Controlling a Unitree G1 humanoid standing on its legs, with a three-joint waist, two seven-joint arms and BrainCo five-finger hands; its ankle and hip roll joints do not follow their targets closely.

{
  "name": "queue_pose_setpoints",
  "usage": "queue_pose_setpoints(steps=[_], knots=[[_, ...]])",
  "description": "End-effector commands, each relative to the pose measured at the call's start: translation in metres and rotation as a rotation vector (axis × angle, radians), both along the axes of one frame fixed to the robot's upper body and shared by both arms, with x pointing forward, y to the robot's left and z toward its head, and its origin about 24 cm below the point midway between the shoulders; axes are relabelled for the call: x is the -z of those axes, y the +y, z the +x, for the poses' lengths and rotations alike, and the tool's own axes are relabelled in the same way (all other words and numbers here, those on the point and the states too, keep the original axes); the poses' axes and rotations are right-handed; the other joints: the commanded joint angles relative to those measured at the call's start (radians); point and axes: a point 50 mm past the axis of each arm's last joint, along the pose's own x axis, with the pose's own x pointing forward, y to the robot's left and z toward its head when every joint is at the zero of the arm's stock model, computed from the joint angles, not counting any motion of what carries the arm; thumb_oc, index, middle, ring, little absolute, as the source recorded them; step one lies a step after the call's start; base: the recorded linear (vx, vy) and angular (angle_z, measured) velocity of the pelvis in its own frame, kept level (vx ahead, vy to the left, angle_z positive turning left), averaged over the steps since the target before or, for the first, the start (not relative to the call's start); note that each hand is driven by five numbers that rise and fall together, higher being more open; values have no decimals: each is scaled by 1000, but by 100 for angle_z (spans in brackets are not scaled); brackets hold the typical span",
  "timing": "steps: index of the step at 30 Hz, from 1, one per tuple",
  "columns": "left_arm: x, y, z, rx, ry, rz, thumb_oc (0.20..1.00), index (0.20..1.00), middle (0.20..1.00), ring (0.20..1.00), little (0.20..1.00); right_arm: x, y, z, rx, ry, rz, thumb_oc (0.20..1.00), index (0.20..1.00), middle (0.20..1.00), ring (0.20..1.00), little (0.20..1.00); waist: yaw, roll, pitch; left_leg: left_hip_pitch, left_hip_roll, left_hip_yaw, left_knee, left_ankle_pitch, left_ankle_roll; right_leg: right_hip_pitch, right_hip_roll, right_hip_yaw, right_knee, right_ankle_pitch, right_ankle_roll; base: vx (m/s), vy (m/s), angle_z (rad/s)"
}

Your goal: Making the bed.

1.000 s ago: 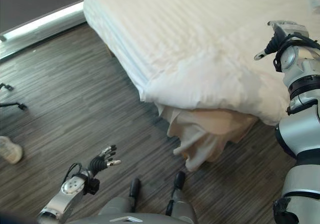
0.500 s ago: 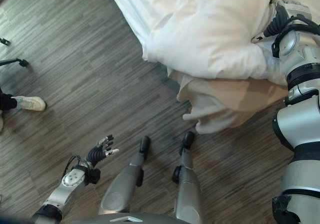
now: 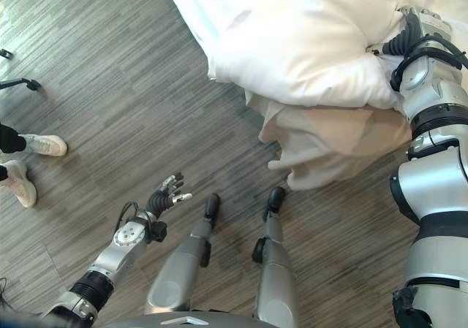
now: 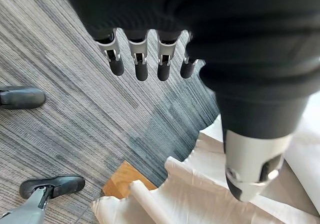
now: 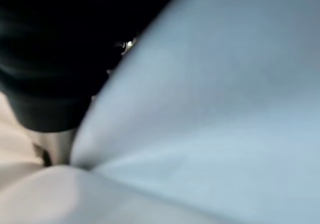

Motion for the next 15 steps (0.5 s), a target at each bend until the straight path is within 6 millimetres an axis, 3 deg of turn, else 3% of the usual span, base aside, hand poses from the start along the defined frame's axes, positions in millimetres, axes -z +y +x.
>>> queue_pose_setpoints(steps=[1,2,3,4,5,8,9,10,11,12,15], knots=[[-6,7,1,-79,-51,-42,1000,1000,1000,1000,1000,87,19,-6,-172,257,-51,200,200,200,200,200,-33,-26,22,38,27,-20,-53,87,-33,118,-23,10,13,-48,127,60,20,-2],[-3,9,-1,-96,-41,-36,1000,1000,1000,1000,1000,102,25,-11,-212,291,-54,200,200,200,200,200,-46,-35,21,49,26,-19,-53,80,-31,128,-23,10,13,-51,126,47,8,-5],[-3,10,-2,-94,-40,-34,1000,1000,1000,1000,1000,103,24,-11,-211,292,-52,200,200,200,200,200,-45,-36,21,51,26,-19,-53,80,-31,130,-23,10,13,-51,126,49,16,-9],[1,13,-6,-121,-24,-37,1000,1000,1000,1000,1000,133,35,-23,-280,345,-18,200,200,200,200,200,-67,-49,19,70,29,-15,-53,72,-28,148,-26,7,13,-55,127,40,30,-15],[2,17,-7,-135,-21,-32,1000,1000,1000,1000,1000,146,36,-30,-298,362,20,200,200,200,200,200,-76,-56,16,80,28,-14,-53,68,-27,158,-27,7,13,-58,127,40,30,-14],[3,21,-8,-144,-17,-21,1000,1000,1000,1000,1000,158,34,-40,-304,380,53,200,200,200,200,200,-85,-63,14,92,28,-10,-53,62,-25,170,-28,5,13,-60,127,25,26,-5],[4,27,-9,-164,-10,-8,1000,1000,1000,1000,1000,188,32,-60,-297,437,135,200,200,200,200,200,-99,-72,6,112,28,-7,-53,53,-20,187,-31,7,13,-63,127,68,65,-9],[6,38,-16,-196,2,-2,1000,1000,1000,1000,1000,237,29,-93,-257,556,249,200,200,200,200,200,-116,-80,-8,141,26,-3,-53,43,-13,215,-33,9,13,-72,126,69,64,2],[7,38,-16,-194,4,0,1000,1000,1000,1000,1000,238,29,-94,-256,557,251,200,200,200,200,200,-113,-81,-8,143,26,-3,-53,42,-13,217,-33,10,13,-73,126,77,54,14],[10,44,-21,-211,22,11,1000,1000,1000,1000,1000,273,31,-121,-222,650,339,200,200,200,200,200,-126,-85,-20,163,26,0,-53,35,-9,237,-36,11,13,-77,125,39,32,6],[17,49,-31,-227,55,19,1000,1000,1000,1000,1000,323,43,-159,-165,795,462,200,200,200,200,200,-131,-84,-37,193,24,2,-53,25,-2,269,-38,12,13,-86,124,46,40,-16]])
